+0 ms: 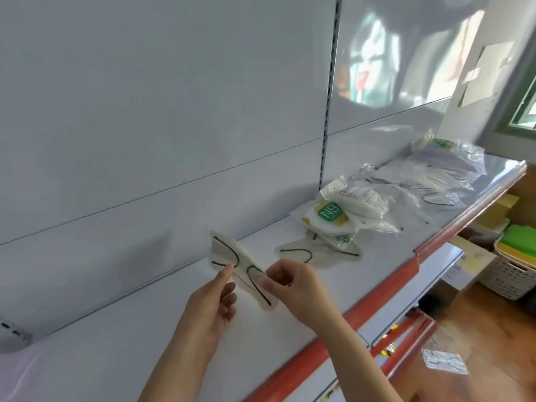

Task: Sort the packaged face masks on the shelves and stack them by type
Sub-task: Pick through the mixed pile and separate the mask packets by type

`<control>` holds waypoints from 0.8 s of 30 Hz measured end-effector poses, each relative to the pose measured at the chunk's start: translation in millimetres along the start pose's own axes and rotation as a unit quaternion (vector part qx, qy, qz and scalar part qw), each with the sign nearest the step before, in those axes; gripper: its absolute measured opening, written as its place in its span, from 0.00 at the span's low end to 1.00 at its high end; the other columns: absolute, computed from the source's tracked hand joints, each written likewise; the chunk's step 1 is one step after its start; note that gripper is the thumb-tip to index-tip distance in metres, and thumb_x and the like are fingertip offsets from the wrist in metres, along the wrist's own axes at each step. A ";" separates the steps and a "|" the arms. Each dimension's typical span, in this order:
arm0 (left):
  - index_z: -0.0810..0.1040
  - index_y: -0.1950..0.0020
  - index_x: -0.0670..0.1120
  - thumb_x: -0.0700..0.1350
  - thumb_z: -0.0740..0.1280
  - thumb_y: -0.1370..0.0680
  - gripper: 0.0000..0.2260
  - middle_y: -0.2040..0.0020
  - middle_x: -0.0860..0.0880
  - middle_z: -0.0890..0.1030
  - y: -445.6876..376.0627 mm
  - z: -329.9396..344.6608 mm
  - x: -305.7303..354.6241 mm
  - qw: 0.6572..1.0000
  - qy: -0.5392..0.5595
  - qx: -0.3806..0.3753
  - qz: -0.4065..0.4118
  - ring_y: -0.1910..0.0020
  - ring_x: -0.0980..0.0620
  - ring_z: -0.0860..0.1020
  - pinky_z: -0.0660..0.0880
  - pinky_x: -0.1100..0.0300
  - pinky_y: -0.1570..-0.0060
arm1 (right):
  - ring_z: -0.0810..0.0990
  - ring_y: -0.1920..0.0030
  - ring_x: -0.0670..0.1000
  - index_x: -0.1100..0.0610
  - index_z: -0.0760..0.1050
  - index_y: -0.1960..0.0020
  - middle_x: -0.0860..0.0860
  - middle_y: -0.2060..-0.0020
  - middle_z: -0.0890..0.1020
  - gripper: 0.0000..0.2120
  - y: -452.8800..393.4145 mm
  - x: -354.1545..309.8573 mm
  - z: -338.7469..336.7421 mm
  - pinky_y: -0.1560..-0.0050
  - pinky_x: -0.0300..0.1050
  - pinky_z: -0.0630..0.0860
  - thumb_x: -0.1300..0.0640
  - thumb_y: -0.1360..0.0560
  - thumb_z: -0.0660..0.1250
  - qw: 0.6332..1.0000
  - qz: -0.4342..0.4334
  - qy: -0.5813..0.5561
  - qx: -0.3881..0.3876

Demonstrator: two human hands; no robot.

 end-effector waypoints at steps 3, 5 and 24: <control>0.78 0.50 0.42 0.55 0.76 0.29 0.19 0.60 0.48 0.73 -11.0 7.0 8.1 1.000 0.006 -0.015 0.010 0.63 0.53 0.73 0.69 0.60 0.63 | 0.74 0.68 0.43 0.54 0.81 0.56 0.43 0.68 0.80 0.05 -13.2 2.7 -3.2 0.65 0.36 0.70 0.54 0.25 0.74 0.989 0.042 -0.139 -0.025; 0.80 0.46 0.43 0.53 0.74 0.25 0.15 0.52 0.46 0.80 -13.2 13.9 11.7 0.999 0.019 -0.038 0.025 0.55 0.51 0.79 0.75 0.59 0.54 | 0.72 0.68 0.44 0.54 0.80 0.56 0.46 0.67 0.79 0.05 -14.1 4.0 -1.3 0.66 0.36 0.69 0.53 0.25 0.73 0.983 0.051 -0.170 -0.037; 0.67 0.65 0.43 0.42 0.67 0.20 0.15 0.69 0.45 0.63 -31.4 14.8 71.0 0.922 -0.323 0.125 0.174 0.67 0.47 0.61 0.56 0.53 0.64 | 0.70 0.35 0.49 0.47 0.75 0.36 0.44 0.37 0.77 0.20 -50.6 42.7 -46.2 0.42 0.44 0.68 0.39 0.24 0.66 0.931 -0.015 0.365 0.021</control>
Point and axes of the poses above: each hand's wrist, its own y-axis away from the middle knuckle, its own z-axis out of the palm, x = y × z, the point moved 10 cm from there along -y, towards the middle knuckle
